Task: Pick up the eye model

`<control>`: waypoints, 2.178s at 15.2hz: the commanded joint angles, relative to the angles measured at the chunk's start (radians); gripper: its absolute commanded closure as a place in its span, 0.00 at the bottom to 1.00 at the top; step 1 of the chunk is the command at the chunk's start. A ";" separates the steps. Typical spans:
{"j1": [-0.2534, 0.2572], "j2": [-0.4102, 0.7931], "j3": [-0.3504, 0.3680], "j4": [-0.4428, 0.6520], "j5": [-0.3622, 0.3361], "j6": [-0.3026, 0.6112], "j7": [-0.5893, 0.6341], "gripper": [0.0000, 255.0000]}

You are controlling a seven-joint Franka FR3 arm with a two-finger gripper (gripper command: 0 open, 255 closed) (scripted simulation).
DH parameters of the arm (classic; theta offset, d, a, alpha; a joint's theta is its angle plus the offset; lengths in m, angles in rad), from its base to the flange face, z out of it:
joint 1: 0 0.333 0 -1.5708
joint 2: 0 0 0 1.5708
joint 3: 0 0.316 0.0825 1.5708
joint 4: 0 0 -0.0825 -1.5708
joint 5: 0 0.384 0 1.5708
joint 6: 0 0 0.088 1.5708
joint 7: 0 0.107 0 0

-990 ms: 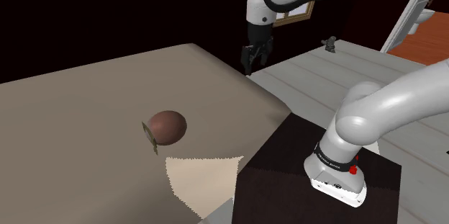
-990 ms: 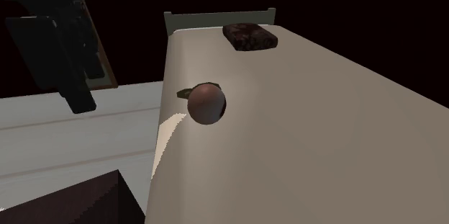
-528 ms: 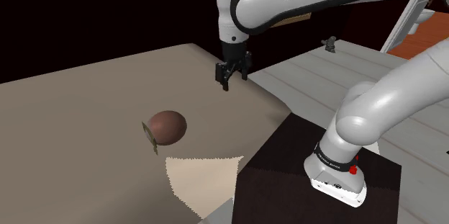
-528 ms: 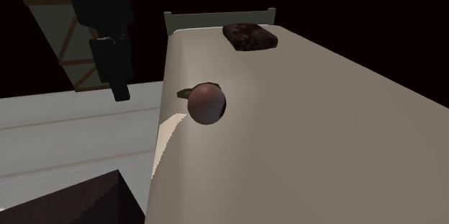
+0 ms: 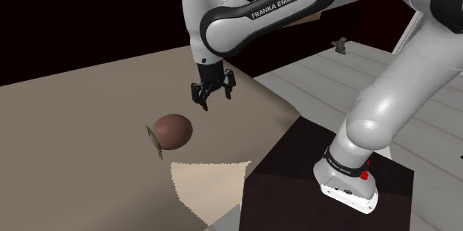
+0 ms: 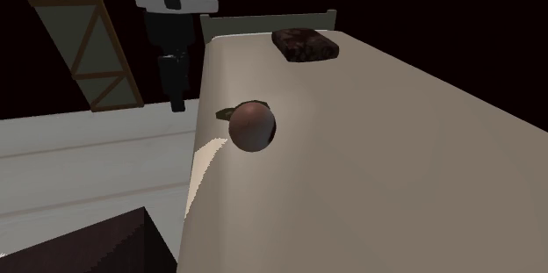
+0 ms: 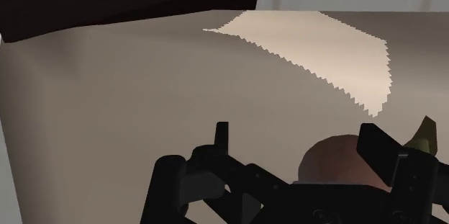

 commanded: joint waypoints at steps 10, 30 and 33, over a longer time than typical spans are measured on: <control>0.100 0.506 0.057 0.382 -0.206 0.016 0.385 0.00; 0.295 0.980 -0.043 0.851 -0.313 -0.031 0.565 1.00; 0.309 1.007 -0.046 0.886 -0.317 -0.040 0.569 1.00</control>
